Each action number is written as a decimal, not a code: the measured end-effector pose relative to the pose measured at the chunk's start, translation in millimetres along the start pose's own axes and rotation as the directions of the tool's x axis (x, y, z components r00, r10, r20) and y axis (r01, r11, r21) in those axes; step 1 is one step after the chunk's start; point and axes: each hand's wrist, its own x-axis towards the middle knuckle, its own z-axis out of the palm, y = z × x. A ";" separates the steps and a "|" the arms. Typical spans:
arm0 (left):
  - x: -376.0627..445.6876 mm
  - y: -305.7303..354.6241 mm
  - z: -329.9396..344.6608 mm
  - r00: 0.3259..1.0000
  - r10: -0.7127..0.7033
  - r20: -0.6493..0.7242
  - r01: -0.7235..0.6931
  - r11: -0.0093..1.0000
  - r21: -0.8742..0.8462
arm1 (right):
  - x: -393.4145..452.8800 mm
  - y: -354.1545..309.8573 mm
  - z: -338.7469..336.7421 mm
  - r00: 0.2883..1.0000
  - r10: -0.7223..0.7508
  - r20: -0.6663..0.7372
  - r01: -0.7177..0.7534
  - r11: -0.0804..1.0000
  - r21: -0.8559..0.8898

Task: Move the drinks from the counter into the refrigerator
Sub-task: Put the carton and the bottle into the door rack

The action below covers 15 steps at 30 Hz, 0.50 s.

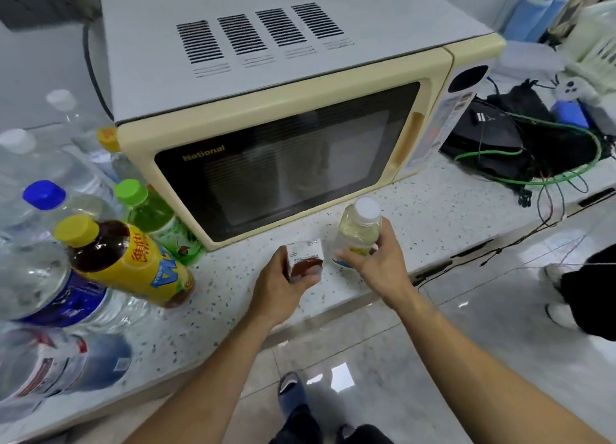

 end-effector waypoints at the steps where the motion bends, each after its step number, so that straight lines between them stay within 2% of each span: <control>1: -1.7 0.7 -0.8 1.000 0.004 -0.011 -0.004 1.000 -0.003 | -0.4 -0.5 1.3 1.000 -0.009 -0.006 0.009 1.000 0.001; 6: -20.5 0.6 -1.5 0.988 -0.066 -0.139 0.057 0.996 -0.063 | -3.1 -7.1 -2.1 0.999 -0.042 0.015 0.042 0.999 -0.004; 9: -46.7 -3.1 -4.7 0.974 -0.157 -0.166 0.109 0.957 -0.269 | -15.6 -7.5 -5.7 0.997 -0.036 0.064 0.035 0.999 0.029; 15: -122.2 -16.4 -1.4 0.956 -0.255 -0.146 0.103 0.757 -0.645 | -74.9 -2.4 -8.5 0.976 0.008 0.220 -0.062 0.969 0.241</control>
